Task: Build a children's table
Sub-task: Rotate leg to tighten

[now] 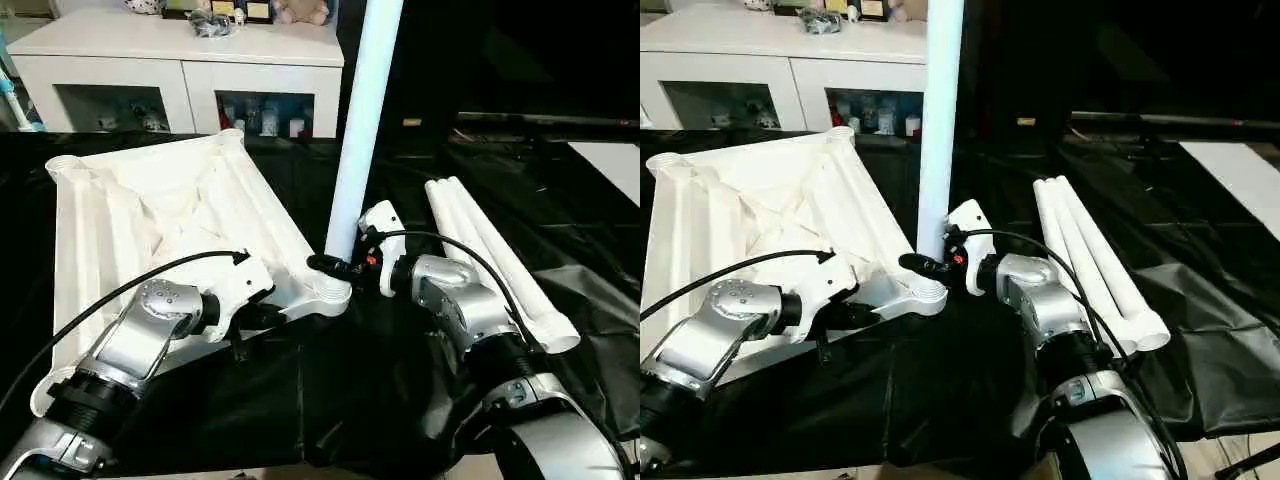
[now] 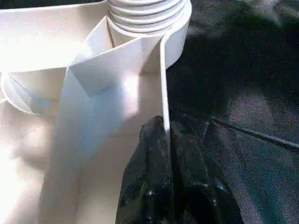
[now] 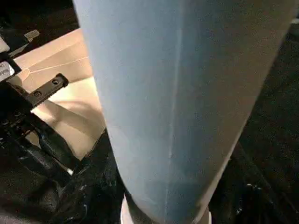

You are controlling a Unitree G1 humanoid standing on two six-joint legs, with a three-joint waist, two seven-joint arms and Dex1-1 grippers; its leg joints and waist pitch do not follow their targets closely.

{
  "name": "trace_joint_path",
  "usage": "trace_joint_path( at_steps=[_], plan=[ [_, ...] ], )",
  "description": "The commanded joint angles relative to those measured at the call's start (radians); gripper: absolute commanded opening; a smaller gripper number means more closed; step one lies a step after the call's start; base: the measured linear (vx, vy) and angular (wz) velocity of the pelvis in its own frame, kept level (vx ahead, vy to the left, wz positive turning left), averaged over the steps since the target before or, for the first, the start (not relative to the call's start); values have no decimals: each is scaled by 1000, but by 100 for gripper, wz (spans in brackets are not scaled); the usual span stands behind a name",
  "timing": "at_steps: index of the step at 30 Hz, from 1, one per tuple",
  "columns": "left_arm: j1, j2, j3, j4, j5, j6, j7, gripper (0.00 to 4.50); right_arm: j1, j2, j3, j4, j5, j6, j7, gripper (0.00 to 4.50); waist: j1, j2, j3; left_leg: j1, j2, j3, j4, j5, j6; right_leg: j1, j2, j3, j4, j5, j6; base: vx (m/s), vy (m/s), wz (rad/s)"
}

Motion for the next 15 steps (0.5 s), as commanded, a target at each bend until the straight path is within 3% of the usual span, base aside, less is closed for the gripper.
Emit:
trace_joint_path(
  at_steps=[1, 9, 12, 15],
  plan=[
    [-4, 3, -43, 15, 31, 13, -20, 0, 49, -5, 31, 96, -28, 99, -2, 186, -7, 21, -28, 33, 72, -50, -95, -537, -80, -14, -104, 61, -125, -524, -130, 0, 0, 0],
    [-9, -3, -26, 17, 17, 40, -14, 0, 40, 0, 20, 111, -36, 85, -22, 186, -11, 21, -26, 35, 73, -51, -102, -563, -88, -15, -101, 60, -127, -499, -135, 0, 0, 0],
    [-19, -26, -7, 39, 15, 49, 31, 0, 32, 10, 2, 126, -40, 69, -75, 186, -12, 19, -21, 43, 71, -55, -99, -602, -88, -22, -108, 60, -140, -612, -108, 0, 0, 0],
    [-37, -86, 3, 65, 28, 89, 110, 0, 10, 46, -46, 178, -39, 62, -218, 186, -18, 20, -15, 50, 68, -64, -98, -649, -93, -28, -110, 49, -155, -724, -69, 0, 0, 0]
  ],
)
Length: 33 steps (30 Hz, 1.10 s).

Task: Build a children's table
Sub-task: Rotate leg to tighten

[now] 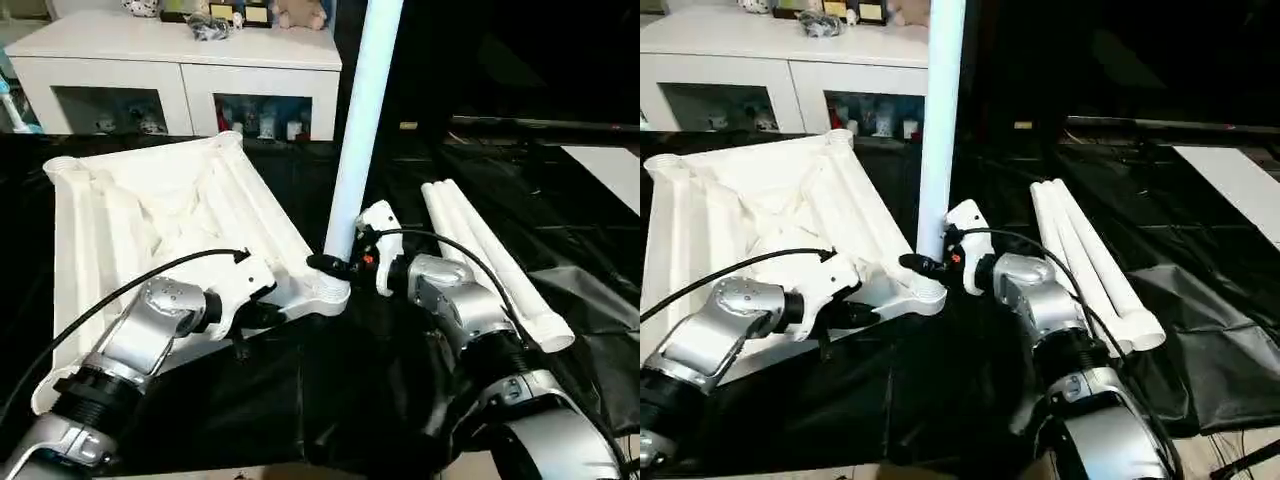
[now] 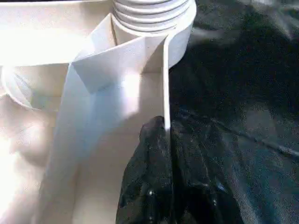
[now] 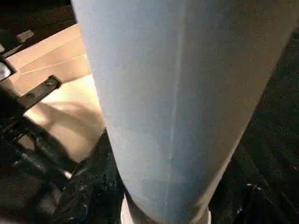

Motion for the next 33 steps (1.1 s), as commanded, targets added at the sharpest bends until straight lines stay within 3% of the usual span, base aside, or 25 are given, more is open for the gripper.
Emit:
trace_joint_path(
  at_steps=[1, 2, 4, 5, 6, 8, 9, 10, 11, 12, 13, 14, 15, 16, 17, 18, 19, 20, 21, 22, 23, 26, 28, 30, 33],
  plan=[
    [-21, -45, -15, 34, 29, 47, 71, 0, 29, 13, -16, 137, -35, 53, -127, 186, -16, 22, -18, 47, 67, -66, -89, -674, -102, -33, -109, 42, -144, -738, -60, 0, 0, 0],
    [-28, -65, -18, 42, 36, 65, 95, 0, 21, 25, -27, 158, -35, 52, -169, 186, -22, 26, -19, 49, 68, -70, -95, -705, -106, -26, -104, 29, -148, -715, -57, 0, 0, 0],
    [-48, -109, -22, 59, 50, 98, 144, 0, 1, 51, -55, 200, -33, 39, -268, 186, -31, 34, -18, 39, 72, -77, -114, -759, -122, -11, -96, 12, -143, -647, -60, -52, 39, -16],
    [-52, -119, -22, 63, 52, 105, 155, 0, -4, 57, -60, 208, -33, 35, -290, 186, -33, 36, -18, 41, 72, -78, -119, -784, -126, -9, -92, 6, -143, -629, -59, -52, 42, -16],
    [-67, -150, -18, 75, 57, 127, 189, 0, -18, 73, -79, 229, -22, 39, -332, 186, -37, 39, -18, 43, 74, -77, -130, -833, -129, -4, -84, -4, -141, -596, -62, -55, 43, -13],
    [-78, -172, -20, 83, 60, 140, 209, 0, -28, 85, -87, 241, -19, 39, -367, 186, -32, 51, -15, 29, 79, -62, -164, -894, -132, 12, -63, -19, -112, -519, -73, -55, 34, -7],
    [-90, -197, -21, 91, 65, 155, 234, 0, -40, 99, -96, 260, -21, 37, -407, 186, -12, 58, -14, -20, 93, -32, -227, -940, -131, 54, -37, -23, -2, -407, -93, -97, 10, 3],
    [-113, -249, -28, 103, 74, 183, 278, 0, -65, 131, -116, 298, -16, 41, -480, 186, 49, 47, -16, -85, 96, 36, -283, -923, -116, 94, -12, -13, 123, -296, -81, -89, -47, 23],
    [-116, -257, -29, 104, 75, 187, 284, 0, -68, 136, -119, 305, -15, 40, -491, 186, 64, 19, -26, -53, 81, 64, -259, -782, -105, 67, -21, 31, 108, -413, -66, -89, -47, 23],
    [-125, -282, -30, 108, 77, 199, 303, 0, -80, 152, -130, 325, -7, 45, -518, 186, 15, -65, -33, 130, 23, 8, 78, -367, -56, -136, -151, 85, -171, -941, -17, 52, -121, 20],
    [-130, -295, -31, 109, 78, 205, 312, 0, -85, 160, -136, 334, -2, 48, -528, 186, 21, -24, -20, -24, -27, -92, 92, -59, 7, 15, -183, 156, -165, -969, -53, 133, -44, -27],
    [-139, -317, -30, 113, 81, 217, 330, 0, -96, 174, -152, 355, 7, 51, -552, 186, 36, -9, -26, -51, 0, -103, 63, -53, -19, 54, -198, 131, -132, -843, -63, 133, -44, -27],
    [-146, -337, -33, 117, 85, 228, 347, 0, -106, 185, -154, 372, 3, 46, -571, 186, 37, 10, -32, -2, 48, -85, -39, -112, -88, 17, -113, 65, -88, -504, -100, 38, 58, -18],
    [-152, -352, -35, 121, 88, 236, 361, 0, -114, 194, -151, 383, -5, 41, -582, 186, 11, 3, -26, 53, 62, -67, -67, -385, -94, -27, -58, 50, -70, -344, -127, -97, 12, 21],
    [-154, -362, -37, 123, 89, 243, 370, 0, -120, 202, -150, 391, -11, 37, -593, 186, 5, 13, -29, 51, 60, -66, -78, -464, -96, -17, -59, 48, -64, -331, -141, -97, 12, 21],
    [-155, -368, -37, 126, 93, 247, 378, 0, -127, 210, -151, 400, -18, 33, -603, 186, -4, 14, -32, 51, 58, -57, -85, -531, -93, -17, -66, 53, -81, -345, -152, -93, -20, 16],
    [-155, -368, -37, 126, 93, 247, 378, 0, -127, 210, -151, 400, -18, 33, -603, 186, -7, 21, -30, 45, 55, -55, -91, -540, -85, -12, -73, 52, -94, -382, -144, 0, 0, 0],
    [-153, -367, -34, 126, 99, 250, 382, 0, -133, 215, -157, 409, -24, 32, -610, 186, -10, 16, -28, 40, 55, -55, -94, -540, -84, -9, -77, 52, -101, -400, -134, 0, 0, 0],
    [-149, -359, -33, 120, 102, 251, 379, 0, -135, 215, -157, 412, -27, 30, -611, 186, -10, 9, -29, 33, 56, -57, -99, -530, -84, -3, -81, 51, -106, -424, -115, 0, 0, 0],
    [-146, -355, -32, 116, 104, 253, 378, 0, -138, 215, -159, 417, -29, 28, -613, 186, -9, 11, -30, 34, 56, -55, -100, -510, -81, -4, -86, 53, -110, -431, -104, 0, 0, 0],
    [-141, -344, -30, 108, 106, 256, 374, 0, -139, 215, -162, 422, -29, 26, -615, 186, -9, 6, -31, 31, 55, -51, -101, -471, -73, -1, -88, 55, -113, -418, -102, 0, 0, 0],
    [-135, -326, -30, 94, 111, 263, 371, 0, -149, 213, -174, 437, -32, 20, -621, 186, -9, 6, -32, 20, 57, -47, -104, -387, -64, 5, -91, 59, -110, -367, -111, 0, 0, 0],
    [-134, -324, -32, 92, 111, 265, 371, 0, -152, 212, -177, 443, -32, 18, -623, 186, -11, 5, -28, 22, 58, -47, -105, -413, -69, 1, -93, 56, -117, -446, -101, 0, 0, 0],
    [-133, -317, -38, 93, 112, 257, 367, 0, -162, 210, -173, 453, -44, 9, -614, 186, -13, 2, -25, 30, 54, -49, -103, -462, -72, -10, -98, 55, -133, -583, -67, 0, 0, 0],
    [-127, -310, -43, 86, 113, 247, 357, 0, -166, 210, -168, 451, -46, -4, -586, 186, -12, -1, -30, 29, 56, -50, -107, -434, -66, -6, -98, 54, -137, -578, -54, 0, 0, 0]
  ],
)
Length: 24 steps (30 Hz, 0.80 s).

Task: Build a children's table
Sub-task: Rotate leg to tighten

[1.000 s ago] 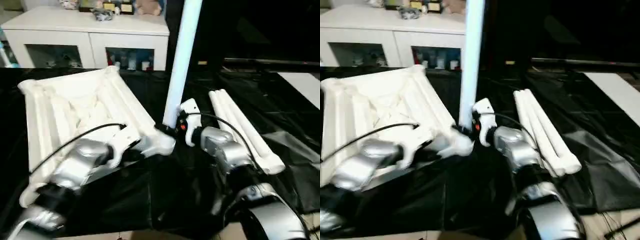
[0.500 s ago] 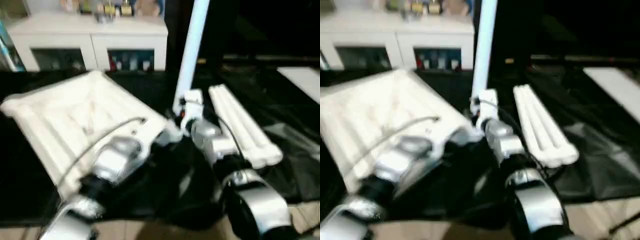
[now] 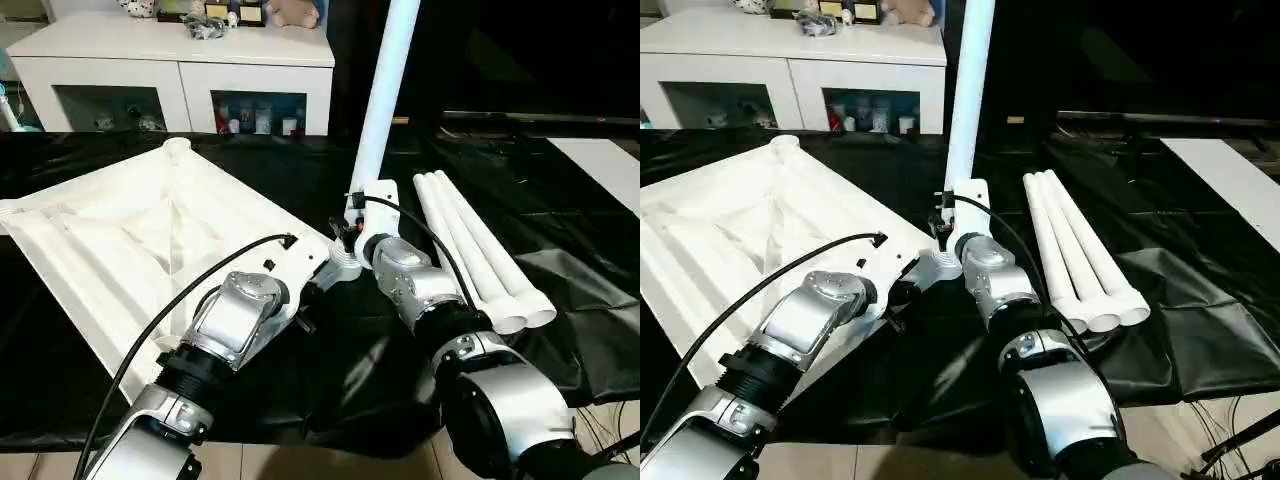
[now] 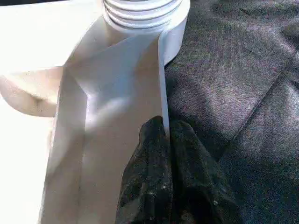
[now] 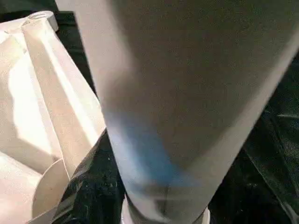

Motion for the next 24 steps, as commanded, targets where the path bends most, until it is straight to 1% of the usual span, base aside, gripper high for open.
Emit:
trace_joint_path(
  at_steps=[1, 2, 3, 4, 5, 6, 8, 9, 10, 11, 12, 13, 14, 15, 16, 17, 18, 19, 20, 21, 22, 23, 24],
  plan=[
    [7, 0, -42, -7, 11, -16, -15, 0, 54, 36, 10, 107, 8, 63, 41, 186, -1, 11, -25, -5, 52, -20, -85, -323, 0, 5, -80, 51, -114, -470, -66, 0, 0, 0],
    [10, 4, -46, -11, 11, -23, -21, 0, 52, 35, 10, 107, 6, 60, 42, 186, -1, 14, -23, -8, 55, -20, -87, -305, -1, 4, -78, 51, -111, -428, -75, 0, 0, 0],
    [13, 8, -49, -16, 11, -26, -26, 0, 50, 33, 10, 107, 5, 56, 44, 242, -5, 12, -19, -10, 54, -17, -87, -303, -1, 4, -75, 49, -109, -404, -87, 0, 0, 0],
    [15, 10, -50, -18, 11, -27, -29, 0, 49, 32, 9, 107, 4, 54, 45, 242, -5, 11, -18, -10, 54, -16, -86, -318, -2, 4, -78, 48, -111, -432, -91, 0, 0, 0],
    [23, 24, -60, -31, 12, -38, -46, 0, 42, 28, -1, 104, 10, 42, 60, 258, -5, 11, -18, -9, 54, -17, -85, -326, -3, 3, -81, 50, -114, -459, -89, 0, 0, 0],
    [26, 29, -63, -35, 13, -41, -52, 0, 38, 26, -3, 103, 10, 38, 66, 258, -5, 11, -18, -8, 54, -18, -85, -327, -2, 3, -82, 50, -114, -467, -89, 0, 0, 0],
    [32, 37, -67, -43, 11, -42, -63, 0, 33, 21, -3, 96, 10, 29, 82, 274, -3, 14, -22, -5, 57, -16, -84, -310, -7, 3, -83, 51, -112, -430, -99, 0, 0, 0],
    [36, 45, -66, -48, 11, -46, -66, 0, 27, 12, -1, 85, 8, 23, 105, 287, -6, 13, -22, -11, 59, -15, -85, -277, -7, 7, -77, 50, -101, -345, -117, 0, 0, 0],
    [36, 45, -66, -48, 11, -46, -66, 0, 27, 12, -1, 84, 8, 22, 106, 297, -8, 8, -22, -15, 57, -12, -84, -260, 1, 12, -74, 48, -98, -317, -127, 0, 0, 0],
    [38, 50, -65, -51, 13, -53, -66, 0, 25, 8, 3, 77, 4, 21, 120, 297, -7, 10, -23, -14, 57, -10, -84, -254, 4, 11, -74, 48, -97, -315, -132, 0, 0, 0],
    [41, 57, -64, -54, 14, -61, -69, 0, 25, 0, 11, 61, 0, 25, 143, 310, -5, 11, -26, -14, 57, -7, -80, -248, 11, 9, -76, 50, -98, -309, -142, 0, 0, 0],
    [41, 57, -64, -54, 14, -61, -69, 0, 25, 0, 11, 61, 0, 25, 143, 318, -5, 11, -26, -14, 57, -7, -80, -248, 11, 9, -76, 50, -98, -309, -142, 0, 0, 0],
    [49, 77, -67, -64, 14, -85, -82, 0, 28, -19, 26, 26, -6, 39, 188, 325, -4, 12, -31, -17, 58, -4, -75, -190, 19, 15, -72, 50, -89, -217, -157, 0, 0, 0],
    [52, 84, -68, -69, 12, -91, -88, 0, 28, -25, 29, 20, -9, 40, 201, 325, -4, 11, -35, -19, 58, -2, -71, -151, 26, 18, -71, 49, -83, -160, -167, 0, 0, 0],
    [52, 84, -68, -69, 12, -91, -88, 0, 28, -25, 29, 20, -9, 40, 201, 335, -3, 13, -37, -19, 57, 3, -66, -103, 38, 17, -70, 47, -75, -70, -189, 50, -8, 3],
    [64, 105, -71, -88, 7, -119, -112, 0, 38, -44, 47, -11, -21, 34, 244, 335, -4, 19, -38, -25, 57, 4, -66, -93, 44, 22, -68, 43, -69, -7, -210, 50, -8, 3],
    [64, 105, -71, -88, 7, -119, -112, 0, 38, -44, 47, -11, -21, 34, 244, 346, -5, 20, -38, -29, 57, 5, -65, -92, 43, 25, -67, 42, -66, 18, -214, 56, 0, -1],
    [72, 117, -70, -99, 2, -121, -126, 0, 47, -56, 58, -34, -25, 36, 272, 355, -6, 22, -41, -26, 57, 7, -62, -81, 39, 25, -63, 41, -62, 50, -220, 52, 4, 0],
    [83, 136, -69, -112, -3, -135, -147, 0, 68, -78, 87, -80, -32, 35, 343, 364, -5, 21, -43, -23, 57, 9, -56, -57, 40, 25, -60, 42, -57, 119, -233, 52, 4, 0],
    [92, 154, -67, -121, -8, -144, -165, 0, 88, -98, 114, -119, -40, 40, 411, 372, -3, 17, -46, -32, 52, 9, -50, -10, 54, 37, -55, 39, -49, 201, -231, 0, 0, 0],
    [103, 178, -68, -128, -12, -177, -193, 0, 117, -126, 153, -169, -51, 31, 503, 381, -5, 17, -47, -30, 51, 11, -46, 16, 71, 34, -53, 38, -46, 251, -237, 0, 0, 0],
    [110, 191, -66, -134, -20, -193, -215, 0, 139, -146, 180, -200, -58, 2, 563, 391, -2, 15, -50, -33, 51, 11, -40, 36, 85, 39, -54, 38, -42, 288, -237, 0, 0, 0],
    [119, 207, -62, -141, -30, -209, -237, 0, 161, -168, 203, -231, -65, -23, 612, 400, -4, 15, -48, -34, 50, 13, -41, 30, 90, 36, -55, 38, -42, 294, -245, 0, 0, 0]
  ],
)
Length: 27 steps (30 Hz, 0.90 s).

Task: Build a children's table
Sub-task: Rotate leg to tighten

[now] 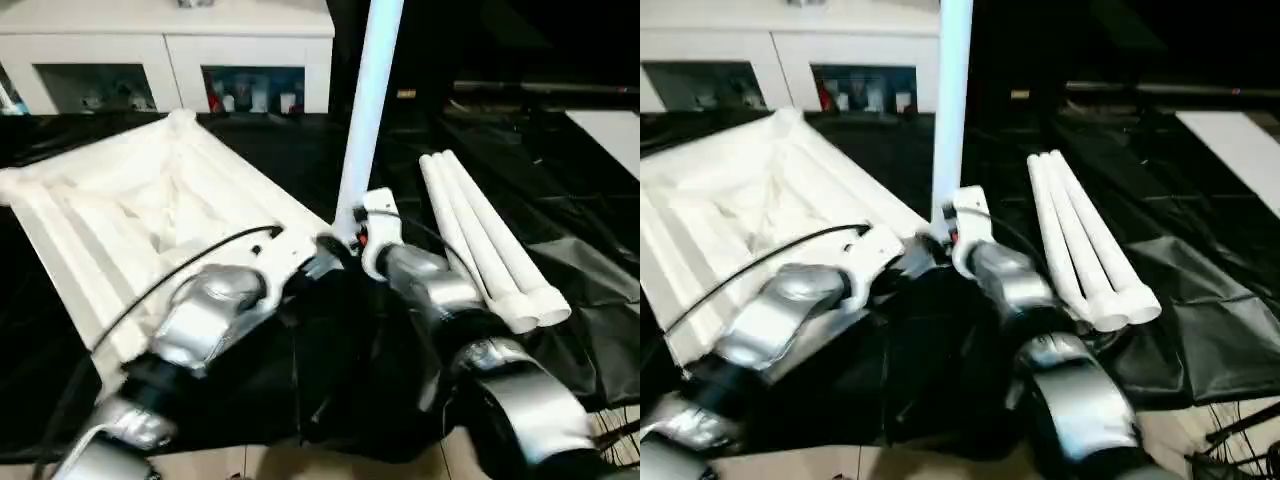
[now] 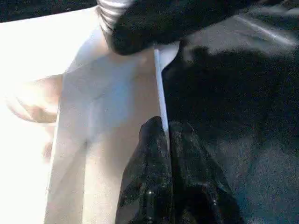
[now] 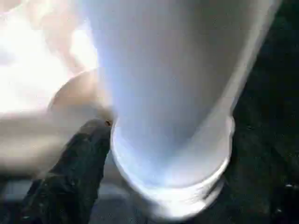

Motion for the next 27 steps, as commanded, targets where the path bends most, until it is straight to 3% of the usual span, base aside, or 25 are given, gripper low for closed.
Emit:
trace_joint_path(
  at_steps=[1, 5, 6, 15, 20, 26, 27],
  plan=[
    [48, 28, -47, 10, -14, -63, -91, 0, 42, -27, 65, -81, -17, -51, 139, 407, 0, 7, -57, 2, 29, 3, -44, -22, 74, 62, -68, 42, -44, 248, -240, 0, 0, 0],
    [83, 67, -17, -23, -78, -158, -194, 0, 73, -75, 65, -141, 14, -87, 243, 411, -2, 5, -54, 4, 33, 3, -49, -81, 65, 62, -71, 43, -50, 139, -244, 0, 0, 0],
    [97, 88, -3, -47, -106, -166, -233, 0, 95, -100, 67, -191, 39, -80, 305, 411, 0, 8, -53, 9, 39, 4, -50, -101, 62, 57, -71, 45, -51, 108, -242, 0, 0, 0],
    [118, 137, 27, -60, -171, -206, -340, 0, 139, -175, 101, -248, 64, -116, 516, 411, 5, 10, -54, 8, 38, 8, -43, -92, 73, 56, -69, 45, -43, 124, -264, 0, 0, 0],
    [114, 136, 31, -35, -169, -233, -346, 0, 145, -186, 128, -230, 31, -151, 528, 411, 7, 7, -57, 8, 35, 9, -39, -76, 76, 56, -69, 45, -41, 122, -265, 0, 0, 0],
    [107, 128, 28, -10, -159, -257, -354, 0, 127, -178, 117, -194, 39, -165, 522, 411, 9, 10, -58, 9, 35, 10, -35, -70, 82, 54, -68, 45, -38, 132, -273, 0, 0, 0],
    [105, 125, 29, -7, -160, -259, -353, 0, 124, -175, 115, -185, 35, -169, 516, 383, 10, 8, -59, 8, 35, 10, -34, -74, 80, 56, -68, 46, -37, 128, -273, 0, 0, 0]
  ],
)
